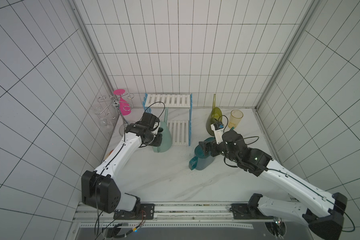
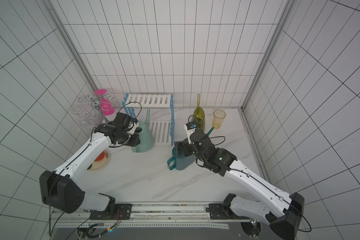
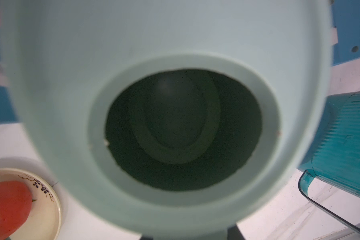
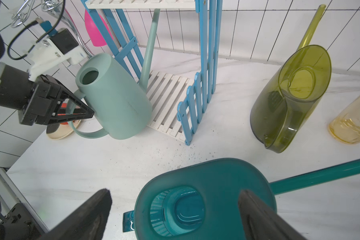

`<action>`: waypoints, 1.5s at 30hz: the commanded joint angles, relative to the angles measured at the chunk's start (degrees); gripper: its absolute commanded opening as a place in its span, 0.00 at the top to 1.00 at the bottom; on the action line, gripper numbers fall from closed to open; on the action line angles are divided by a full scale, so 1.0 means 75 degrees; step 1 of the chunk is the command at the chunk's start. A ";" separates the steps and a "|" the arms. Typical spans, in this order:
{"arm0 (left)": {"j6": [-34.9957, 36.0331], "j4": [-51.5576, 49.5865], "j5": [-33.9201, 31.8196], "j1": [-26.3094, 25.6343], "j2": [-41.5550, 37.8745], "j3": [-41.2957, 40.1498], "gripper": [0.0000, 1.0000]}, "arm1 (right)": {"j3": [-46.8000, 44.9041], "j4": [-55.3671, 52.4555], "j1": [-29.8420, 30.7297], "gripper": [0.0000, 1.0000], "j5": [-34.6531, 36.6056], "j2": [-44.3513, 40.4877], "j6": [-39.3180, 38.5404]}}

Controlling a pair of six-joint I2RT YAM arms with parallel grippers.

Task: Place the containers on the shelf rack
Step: 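Place the container on the shelf.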

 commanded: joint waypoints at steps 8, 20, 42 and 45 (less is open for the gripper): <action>0.0778 0.1723 -0.0214 0.0346 0.0581 0.0318 1.00 | -0.0245 0.0051 0.0088 0.01 0.0388 -0.0760 0.0060; 0.0761 0.2551 -0.0052 0.0506 0.1372 0.0405 1.00 | -0.0265 -0.0270 0.0105 0.01 0.0526 -0.1048 0.0141; 0.0554 0.2189 0.0470 0.0740 0.1499 0.0376 0.64 | -0.0448 -0.0423 0.0098 0.01 0.0776 -0.1093 0.0236; 0.0598 0.2051 0.0483 0.0740 0.1443 0.0382 0.60 | -0.0505 -0.0380 0.0100 0.01 0.0799 -0.1126 0.0258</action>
